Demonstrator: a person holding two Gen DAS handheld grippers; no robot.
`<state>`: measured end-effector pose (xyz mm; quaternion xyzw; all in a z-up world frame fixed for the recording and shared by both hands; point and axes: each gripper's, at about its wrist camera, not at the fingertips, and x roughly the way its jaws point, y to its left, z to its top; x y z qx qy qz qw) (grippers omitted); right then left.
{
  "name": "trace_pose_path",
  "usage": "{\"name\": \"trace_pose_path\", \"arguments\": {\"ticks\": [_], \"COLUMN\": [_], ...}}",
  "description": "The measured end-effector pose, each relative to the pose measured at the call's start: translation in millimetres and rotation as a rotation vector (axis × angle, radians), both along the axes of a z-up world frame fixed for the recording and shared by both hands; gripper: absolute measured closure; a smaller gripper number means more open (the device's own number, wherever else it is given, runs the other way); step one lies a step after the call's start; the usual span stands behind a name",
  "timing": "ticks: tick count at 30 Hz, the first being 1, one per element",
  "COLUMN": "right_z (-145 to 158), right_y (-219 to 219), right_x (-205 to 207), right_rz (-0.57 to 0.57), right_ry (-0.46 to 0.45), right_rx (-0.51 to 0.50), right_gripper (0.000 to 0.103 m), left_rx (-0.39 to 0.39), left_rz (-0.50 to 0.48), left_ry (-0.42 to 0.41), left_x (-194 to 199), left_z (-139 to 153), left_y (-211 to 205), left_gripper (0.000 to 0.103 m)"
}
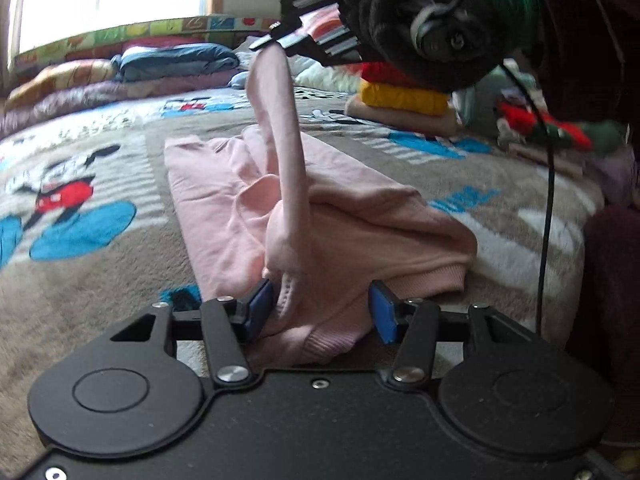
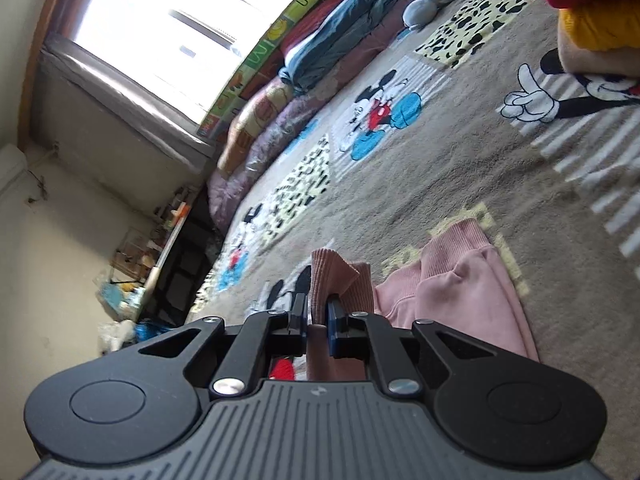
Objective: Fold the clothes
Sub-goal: 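Lower the held cuff with the right gripper, laying the sleeve along the body, then open the right gripper to release the cuff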
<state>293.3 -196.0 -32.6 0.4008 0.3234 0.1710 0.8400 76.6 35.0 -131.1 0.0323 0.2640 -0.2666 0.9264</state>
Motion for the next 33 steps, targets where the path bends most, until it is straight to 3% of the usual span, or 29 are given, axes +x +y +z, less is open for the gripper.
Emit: {"name": "trace_pose_path", "arguments": {"ticks": [4, 25, 28, 30, 31, 33], "right_z": [-3, -39, -35, -32, -32, -34], "right_y": [15, 79, 76, 66, 61, 53], "right_x": [19, 82, 86, 86, 86, 85], "right_rz": [-0.008, 0.072, 0.077, 0.074, 0.079, 0.1], "right_ry": [0.027, 0.104, 0.054, 0.024, 0.017, 0.014], "right_rx": [-0.051, -0.299, -0.277, -0.252, -0.261, -0.291], "right_gripper": [0.092, 0.091, 0.087, 0.079, 0.069, 0.067], "left_rx": [-0.086, -0.316, -0.373, -0.405, -0.417, -0.43], "left_rz": [0.026, 0.047, 0.059, 0.069, 0.073, 0.078], "left_ry": [0.043, 0.178, 0.204, 0.217, 0.223, 0.23], "left_x": [8, 25, 27, 28, 28, 29], "left_z": [1, -4, -5, -5, -6, -6], "left_y": [10, 37, 44, 48, 50, 51], "left_gripper": [0.051, 0.051, 0.051, 0.051, 0.051, 0.051]}}
